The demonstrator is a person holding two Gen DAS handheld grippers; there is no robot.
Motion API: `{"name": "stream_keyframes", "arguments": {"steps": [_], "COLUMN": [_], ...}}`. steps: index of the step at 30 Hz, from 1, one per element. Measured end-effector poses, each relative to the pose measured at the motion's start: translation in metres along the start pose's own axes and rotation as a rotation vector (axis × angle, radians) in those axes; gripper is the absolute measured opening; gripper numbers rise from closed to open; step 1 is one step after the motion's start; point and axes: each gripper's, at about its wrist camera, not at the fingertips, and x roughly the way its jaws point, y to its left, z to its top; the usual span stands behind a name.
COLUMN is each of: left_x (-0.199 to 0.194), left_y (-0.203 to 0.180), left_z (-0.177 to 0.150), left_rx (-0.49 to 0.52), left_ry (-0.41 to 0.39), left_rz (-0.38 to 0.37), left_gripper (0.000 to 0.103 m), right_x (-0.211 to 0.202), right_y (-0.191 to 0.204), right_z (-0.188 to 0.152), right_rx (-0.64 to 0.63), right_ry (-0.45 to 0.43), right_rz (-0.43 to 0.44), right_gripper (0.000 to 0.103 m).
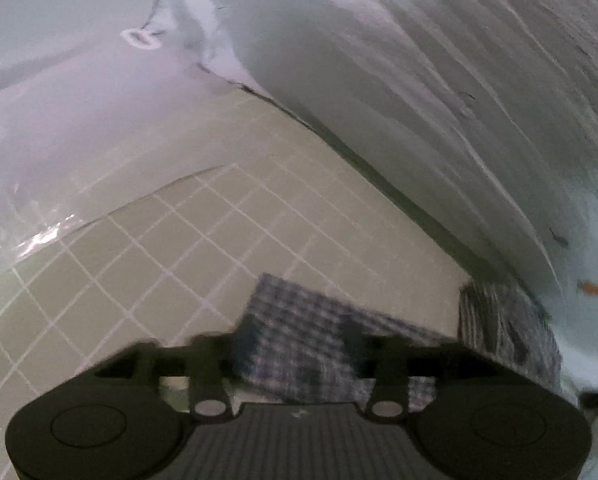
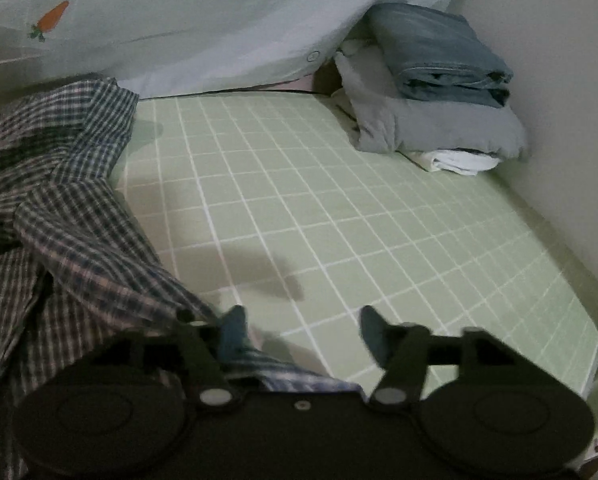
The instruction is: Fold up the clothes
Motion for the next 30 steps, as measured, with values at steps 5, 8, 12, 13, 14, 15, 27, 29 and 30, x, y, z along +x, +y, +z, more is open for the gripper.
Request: {"name": "stream_keyframes", "arguments": {"steps": [5,8,12,13,14,15,27,29,30], "left_x": [-0.022,-0.034,-0.053,-0.058,-0.063,-0.070,-0.137,-0.143,-0.148], "left_y": [-0.024,-0.035,-0.048,-0.051,-0.052,-0.054,-0.066,-0.066,-0.066], "left_z": [-0.034,-0.066,-0.112,-0.123,-0.133,-0.144,-0.241,-0.253,-0.259], "left_rx": [0.090,0.150,0.199,0.202,0.204,0.209,0.180,0.162,0.160], "left_ry": [0.010,0.042,0.098,0.110,0.117,0.122,0.095,0.094,0.087], "left_rz": [0.005,-0.015,-0.038,-0.044,-0.050,-0.053,0.047,0.067,0.073], "left_gripper": [0.083,0.086,0.086,0.086,0.086,0.086,0.087,0.087,0.087], "right_x": [-0.014,-0.026,-0.042,-0.043,-0.043,-0.042,-0.010,-0.005,-0.004], "right_y": [-0.018,-0.025,-0.024,-0.026,-0.028,-0.034,-0.104,-0.114,-0.114], "right_z": [-0.001,-0.013,-0.043,-0.051,-0.055,-0.059,-0.068,-0.069,-0.071], "right_rx": [0.028,0.009,-0.127,-0.145,-0.150,-0.141,-0.020,-0.013,-0.034], "right_ry": [-0.045,-0.077,-0.098,-0.091,-0.076,-0.059,-0.005,0.006,0.009], "right_rz": [0.019,0.049,0.103,0.127,0.152,0.174,0.291,0.311,0.318], "right_gripper": [0.092,0.100,0.103,0.103,0.103,0.103,0.103,0.102,0.100]}}
